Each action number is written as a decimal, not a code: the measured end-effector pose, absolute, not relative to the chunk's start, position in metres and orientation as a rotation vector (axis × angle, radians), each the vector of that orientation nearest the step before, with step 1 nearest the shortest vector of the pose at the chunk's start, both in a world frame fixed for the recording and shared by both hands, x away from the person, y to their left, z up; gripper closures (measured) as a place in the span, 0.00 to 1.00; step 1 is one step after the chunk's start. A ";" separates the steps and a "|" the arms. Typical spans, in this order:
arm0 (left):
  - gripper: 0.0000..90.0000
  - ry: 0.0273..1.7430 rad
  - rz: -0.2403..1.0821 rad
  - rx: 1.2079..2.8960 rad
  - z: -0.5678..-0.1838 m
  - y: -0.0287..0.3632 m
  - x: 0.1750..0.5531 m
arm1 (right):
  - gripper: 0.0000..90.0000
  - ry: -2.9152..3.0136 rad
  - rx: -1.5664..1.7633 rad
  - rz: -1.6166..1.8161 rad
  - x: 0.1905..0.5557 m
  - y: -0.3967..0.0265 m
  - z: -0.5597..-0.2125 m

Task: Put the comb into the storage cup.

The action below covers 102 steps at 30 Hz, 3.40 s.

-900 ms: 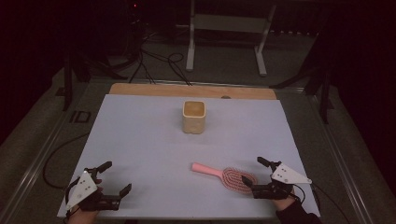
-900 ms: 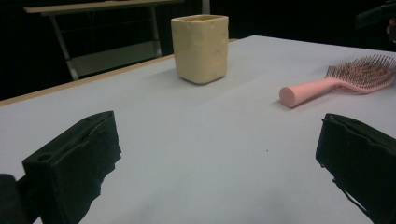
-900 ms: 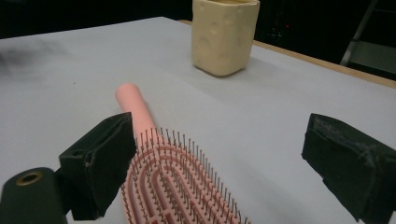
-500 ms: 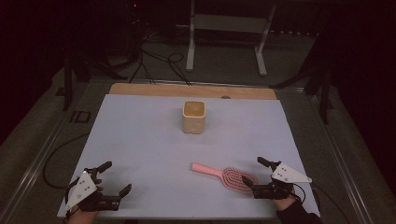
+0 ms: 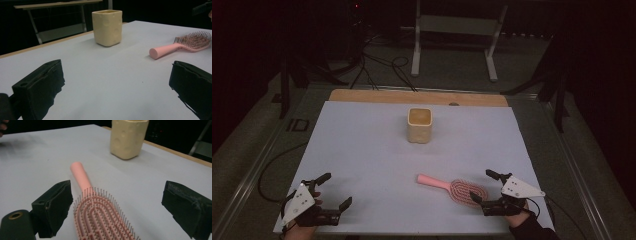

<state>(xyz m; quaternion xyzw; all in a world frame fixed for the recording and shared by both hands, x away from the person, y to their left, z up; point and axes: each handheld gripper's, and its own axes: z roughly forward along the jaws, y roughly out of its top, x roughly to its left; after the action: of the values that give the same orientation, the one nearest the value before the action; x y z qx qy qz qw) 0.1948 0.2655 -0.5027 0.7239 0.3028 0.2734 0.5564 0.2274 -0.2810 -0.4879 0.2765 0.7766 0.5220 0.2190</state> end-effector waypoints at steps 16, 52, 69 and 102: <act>0.00 0.713 0.639 1.708 -0.502 0.265 0.194 | 0.10 2.208 0.622 1.447 0.227 -0.273 -0.450; 0.00 0.706 0.635 1.710 -0.503 0.265 0.194 | 0.13 2.587 0.118 1.425 0.289 -0.186 -0.405; 0.00 0.703 0.630 1.710 -0.503 0.264 0.195 | 0.43 2.820 -0.028 1.280 0.302 -0.152 -0.434; 0.00 0.697 0.630 1.713 -0.504 0.264 0.195 | 1.00 3.034 -0.353 0.792 0.315 -0.117 -0.483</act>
<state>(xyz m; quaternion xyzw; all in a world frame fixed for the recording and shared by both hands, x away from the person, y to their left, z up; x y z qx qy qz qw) 0.1953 0.2643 -0.5037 0.7265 0.2955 0.2672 0.5598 0.3153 -0.1169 -0.4830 -0.1119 0.9615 0.2510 -0.0071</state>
